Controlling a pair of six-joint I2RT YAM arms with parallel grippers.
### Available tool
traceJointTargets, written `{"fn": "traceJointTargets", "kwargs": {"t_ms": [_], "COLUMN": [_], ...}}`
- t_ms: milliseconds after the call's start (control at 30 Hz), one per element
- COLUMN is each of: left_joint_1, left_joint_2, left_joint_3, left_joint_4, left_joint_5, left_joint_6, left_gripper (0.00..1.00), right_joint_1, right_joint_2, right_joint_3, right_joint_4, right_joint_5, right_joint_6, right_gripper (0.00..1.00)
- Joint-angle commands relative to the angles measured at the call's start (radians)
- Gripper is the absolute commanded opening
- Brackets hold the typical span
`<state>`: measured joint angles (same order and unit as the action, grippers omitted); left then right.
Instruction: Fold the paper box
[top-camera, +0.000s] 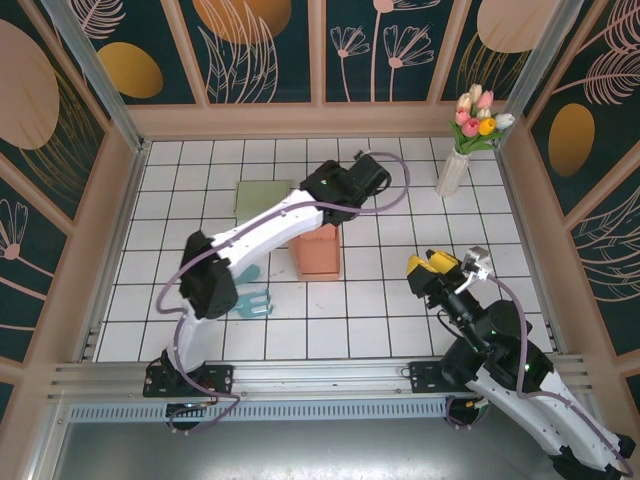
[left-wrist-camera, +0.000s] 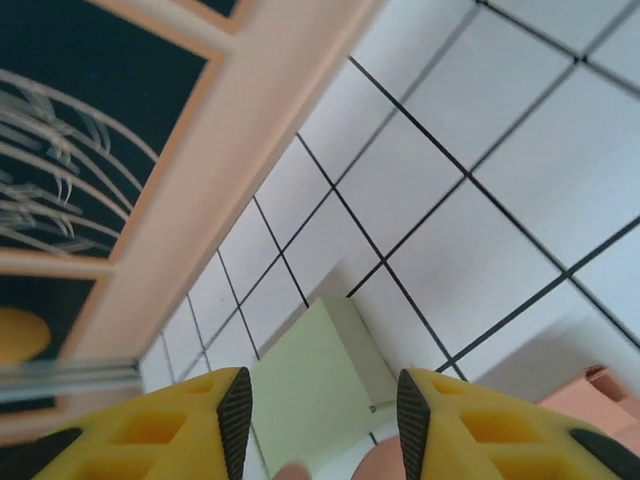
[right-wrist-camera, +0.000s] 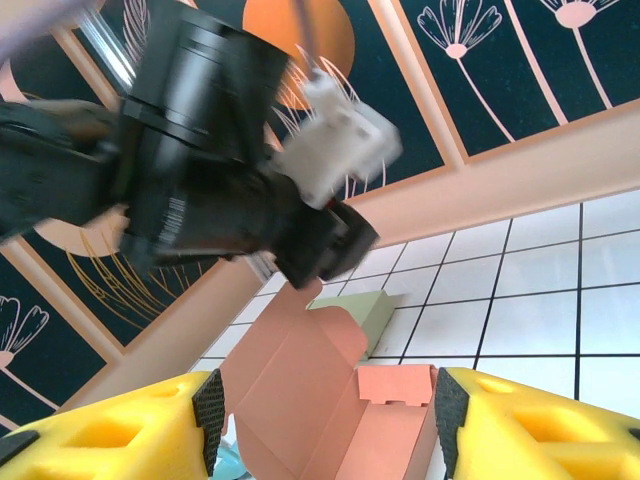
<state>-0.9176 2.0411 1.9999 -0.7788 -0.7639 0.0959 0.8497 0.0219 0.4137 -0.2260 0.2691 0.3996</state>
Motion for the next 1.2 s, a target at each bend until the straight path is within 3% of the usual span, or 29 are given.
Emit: {"fn": "traceJointTargets", "kwargs": {"t_ms": [0, 100, 167, 467, 600, 667, 800, 867, 1033, 1167], "left_joint_1": [0.038, 0.092, 0.114, 0.202, 0.203, 0.203, 0.203, 0.203, 0.202, 0.201], "left_joint_2": [-0.156, -0.285, -0.369, -0.497, -0.507, -0.503, -0.489, -0.49, -0.486, -0.476], "left_joint_3": [-0.109, -0.24, -0.331, -0.663, -0.745, -0.773, -0.776, -0.759, -0.677, -0.62], "left_joint_4": [-0.07, -0.036, 0.002, 0.22, 0.292, 0.311, 0.319, 0.328, 0.306, 0.236], "left_joint_5": [0.125, 0.236, 0.252, 0.457, 0.543, 0.551, 0.596, 0.643, 0.868, 0.982], "left_joint_6": [-0.338, -0.469, -0.506, -0.591, -0.608, -0.598, -0.519, -0.44, -0.162, 0.068], "left_gripper": [0.53, 0.52, 0.59, 0.64, 0.6, 0.53, 0.13, 0.02, 0.04, 0.08], "right_joint_1": [-0.003, -0.003, -0.002, -0.002, -0.003, -0.003, -0.003, -0.003, -0.006, -0.011], "right_joint_2": [-0.004, 0.015, 0.034, 0.089, 0.128, 0.149, 0.185, 0.208, 0.299, 0.442], "right_joint_3": [-0.009, -0.012, -0.012, -0.021, -0.018, -0.015, -0.007, -0.006, -0.006, 0.034], "right_joint_4": [0.016, 0.024, 0.03, 0.051, 0.059, 0.059, 0.06, 0.065, 0.095, 0.103], "right_joint_5": [-0.013, -0.022, -0.032, -0.048, -0.057, -0.061, -0.055, -0.053, -0.043, -0.07], "right_joint_6": [-0.002, -0.001, -0.001, -0.006, -0.015, -0.023, -0.043, -0.054, -0.065, -0.07], "right_gripper": [0.6, 0.6, 0.6, 0.6, 0.6, 0.6, 0.6, 0.6, 0.61, 0.64]}}
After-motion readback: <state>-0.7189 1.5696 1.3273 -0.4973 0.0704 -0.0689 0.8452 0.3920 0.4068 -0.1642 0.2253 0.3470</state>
